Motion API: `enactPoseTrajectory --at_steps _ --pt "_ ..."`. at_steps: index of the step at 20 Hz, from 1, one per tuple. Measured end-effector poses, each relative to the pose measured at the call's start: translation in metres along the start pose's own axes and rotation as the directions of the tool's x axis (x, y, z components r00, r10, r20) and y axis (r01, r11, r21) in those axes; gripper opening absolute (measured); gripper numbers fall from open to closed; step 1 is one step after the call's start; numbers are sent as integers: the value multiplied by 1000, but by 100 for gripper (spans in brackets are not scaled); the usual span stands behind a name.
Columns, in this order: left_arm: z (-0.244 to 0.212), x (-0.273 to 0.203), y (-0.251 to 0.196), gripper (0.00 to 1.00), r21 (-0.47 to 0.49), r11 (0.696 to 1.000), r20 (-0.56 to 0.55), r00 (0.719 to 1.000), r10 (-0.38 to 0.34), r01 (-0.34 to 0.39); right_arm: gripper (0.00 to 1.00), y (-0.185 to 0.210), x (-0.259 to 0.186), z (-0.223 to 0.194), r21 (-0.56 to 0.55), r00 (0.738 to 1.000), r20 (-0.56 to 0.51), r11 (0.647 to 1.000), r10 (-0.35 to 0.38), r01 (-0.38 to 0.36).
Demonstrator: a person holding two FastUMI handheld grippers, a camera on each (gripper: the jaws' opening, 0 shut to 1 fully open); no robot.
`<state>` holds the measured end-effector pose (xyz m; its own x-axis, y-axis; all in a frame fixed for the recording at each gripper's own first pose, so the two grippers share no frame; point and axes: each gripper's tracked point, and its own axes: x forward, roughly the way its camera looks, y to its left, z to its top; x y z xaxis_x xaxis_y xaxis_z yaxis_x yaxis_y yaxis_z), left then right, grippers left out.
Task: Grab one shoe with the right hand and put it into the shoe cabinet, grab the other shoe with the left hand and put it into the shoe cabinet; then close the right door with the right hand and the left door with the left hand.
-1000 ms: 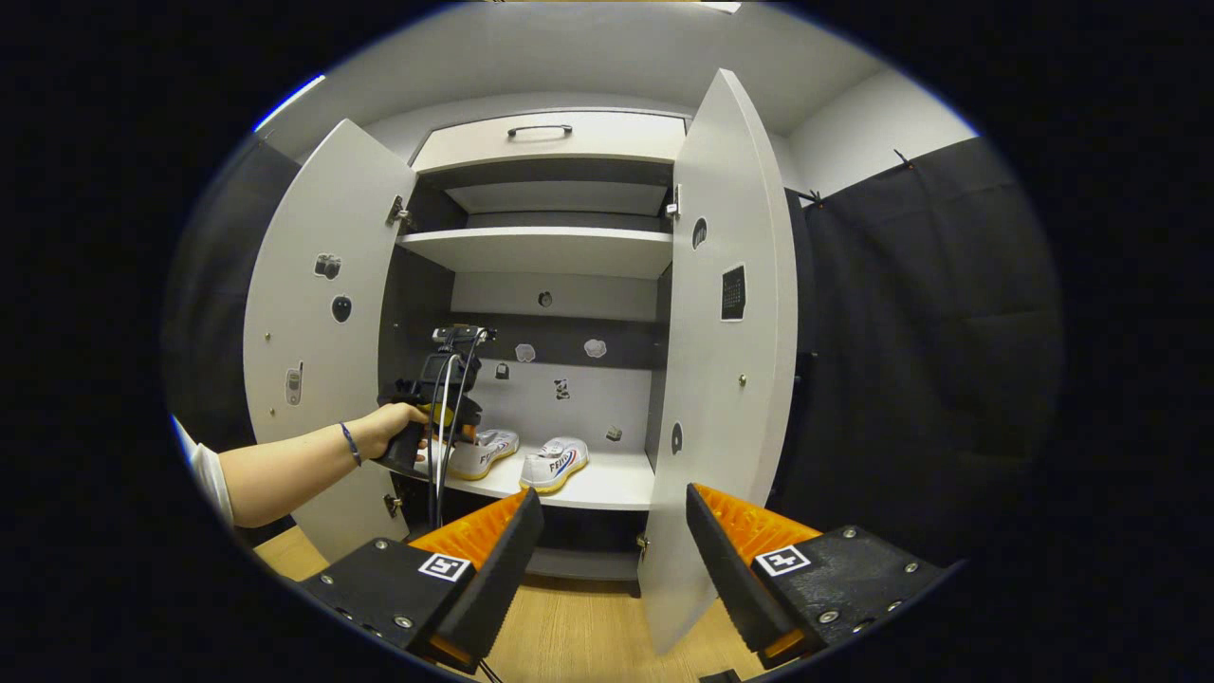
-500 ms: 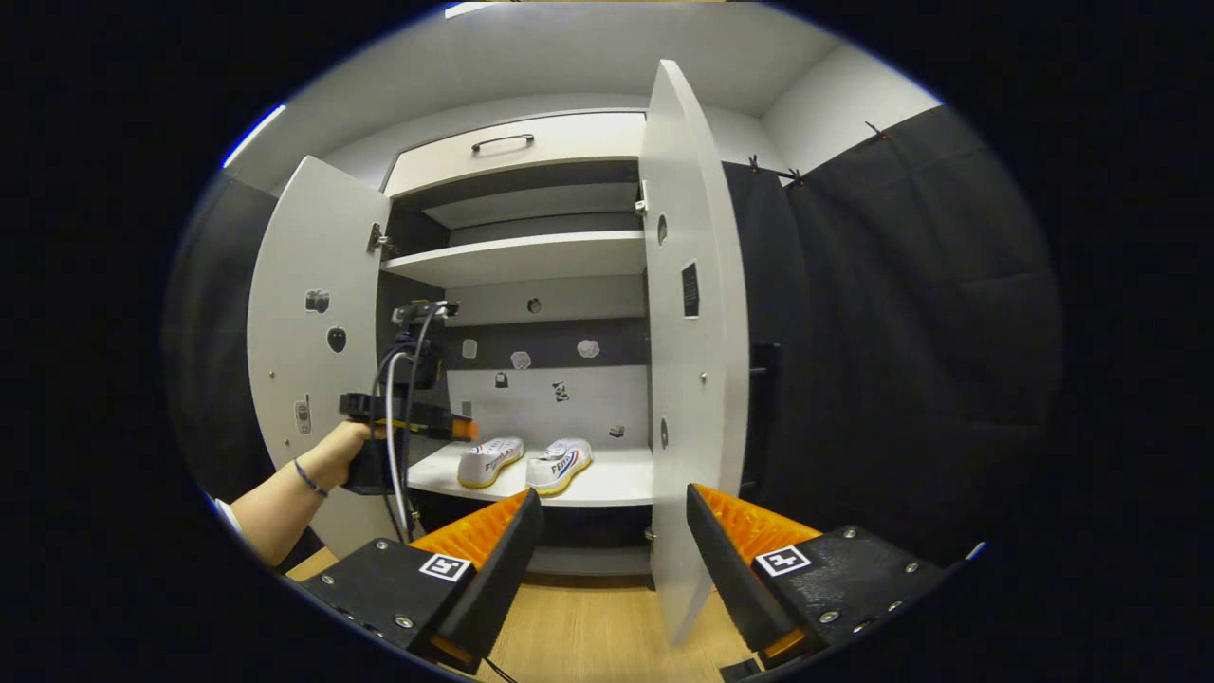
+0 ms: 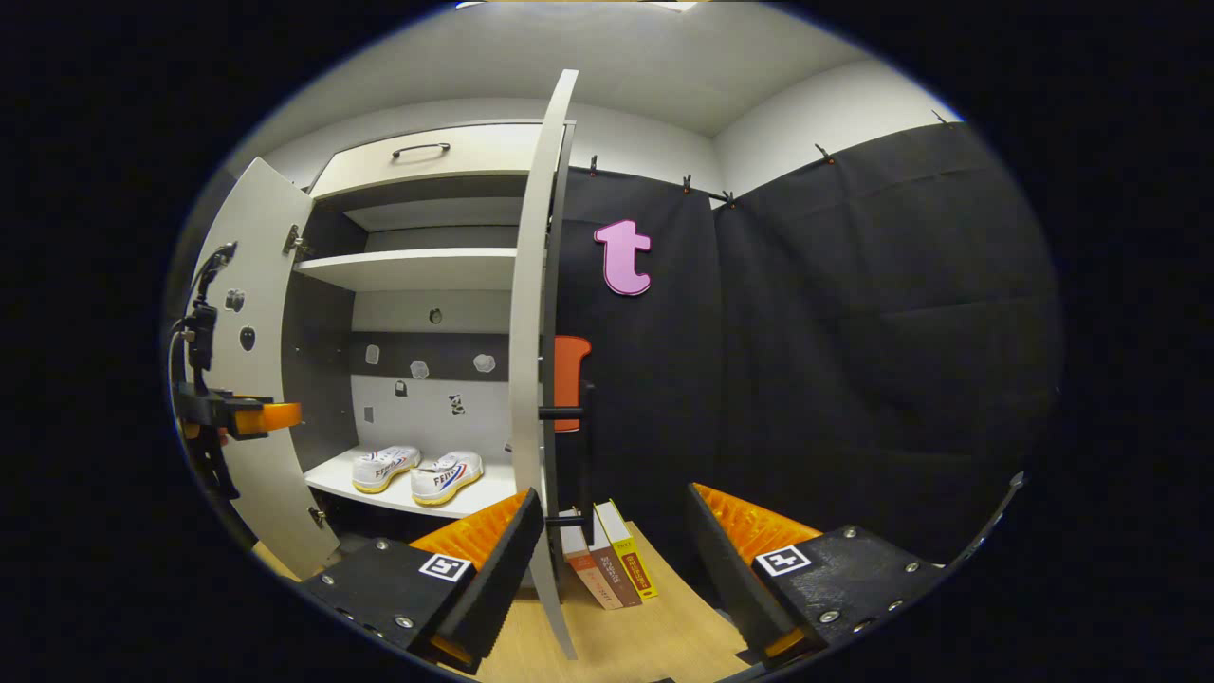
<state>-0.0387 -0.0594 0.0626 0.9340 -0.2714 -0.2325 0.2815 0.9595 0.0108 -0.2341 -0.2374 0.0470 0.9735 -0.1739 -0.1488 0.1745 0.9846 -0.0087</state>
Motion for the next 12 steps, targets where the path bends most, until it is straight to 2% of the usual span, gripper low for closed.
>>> enactPoseTrajectory --at_steps 4,12 --pt "12 -56 12 97 2 1000 36 999 -11 11 93 -15 16 -6 -2 1000 -14 1000 -13 13" --pt "37 -139 77 96 -6 988 111 982 153 -153 92 -6 25 -6 -26 999 -14 999 37 -38"
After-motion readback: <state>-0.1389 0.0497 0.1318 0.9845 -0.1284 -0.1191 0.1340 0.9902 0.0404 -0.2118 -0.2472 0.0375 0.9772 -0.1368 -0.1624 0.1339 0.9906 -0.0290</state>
